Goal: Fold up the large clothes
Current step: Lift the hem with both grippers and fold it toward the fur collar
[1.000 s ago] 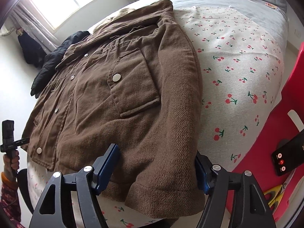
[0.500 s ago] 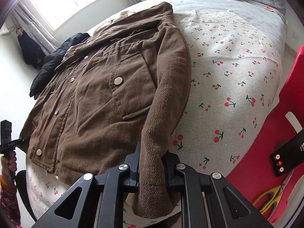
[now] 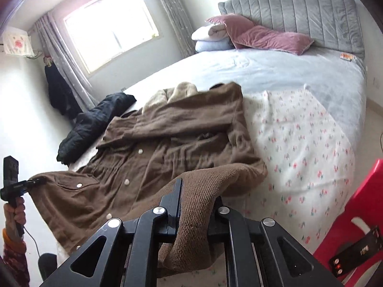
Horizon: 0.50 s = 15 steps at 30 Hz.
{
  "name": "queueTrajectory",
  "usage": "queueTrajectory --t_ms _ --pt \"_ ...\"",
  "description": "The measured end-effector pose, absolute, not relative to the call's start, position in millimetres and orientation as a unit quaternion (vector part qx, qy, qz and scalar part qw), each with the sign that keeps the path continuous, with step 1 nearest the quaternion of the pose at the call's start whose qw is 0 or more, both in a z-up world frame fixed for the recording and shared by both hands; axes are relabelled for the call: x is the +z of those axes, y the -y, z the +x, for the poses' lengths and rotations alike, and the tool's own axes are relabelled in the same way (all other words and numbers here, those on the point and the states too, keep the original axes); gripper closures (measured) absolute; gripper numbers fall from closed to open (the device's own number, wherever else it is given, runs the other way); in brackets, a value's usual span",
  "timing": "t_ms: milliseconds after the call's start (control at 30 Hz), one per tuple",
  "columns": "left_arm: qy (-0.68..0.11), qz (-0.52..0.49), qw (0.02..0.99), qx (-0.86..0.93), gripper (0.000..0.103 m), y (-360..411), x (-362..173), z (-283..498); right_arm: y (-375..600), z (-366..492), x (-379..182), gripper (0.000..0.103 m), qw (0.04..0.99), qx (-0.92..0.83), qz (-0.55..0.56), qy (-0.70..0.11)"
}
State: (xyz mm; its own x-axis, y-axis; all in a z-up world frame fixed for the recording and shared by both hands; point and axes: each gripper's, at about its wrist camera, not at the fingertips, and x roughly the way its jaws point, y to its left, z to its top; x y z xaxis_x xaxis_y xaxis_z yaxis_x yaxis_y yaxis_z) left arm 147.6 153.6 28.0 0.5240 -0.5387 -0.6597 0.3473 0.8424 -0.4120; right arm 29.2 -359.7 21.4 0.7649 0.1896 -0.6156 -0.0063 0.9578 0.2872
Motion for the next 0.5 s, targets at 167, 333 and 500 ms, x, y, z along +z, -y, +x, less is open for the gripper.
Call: queueTrajectory --t_ms 167,333,500 --pt "-0.397 -0.13 0.879 -0.231 0.088 -145.3 56.2 225.3 374.7 104.5 51.1 0.092 0.937 0.016 0.138 -0.319" --pt "-0.395 -0.14 0.888 -0.188 0.088 -132.9 49.4 325.3 406.5 194.0 44.1 0.092 0.93 -0.023 0.171 -0.324" --pt "-0.405 -0.158 0.887 -0.153 0.086 -114.6 -2.4 417.7 428.2 277.2 9.5 0.091 0.919 -0.035 0.196 -0.339"
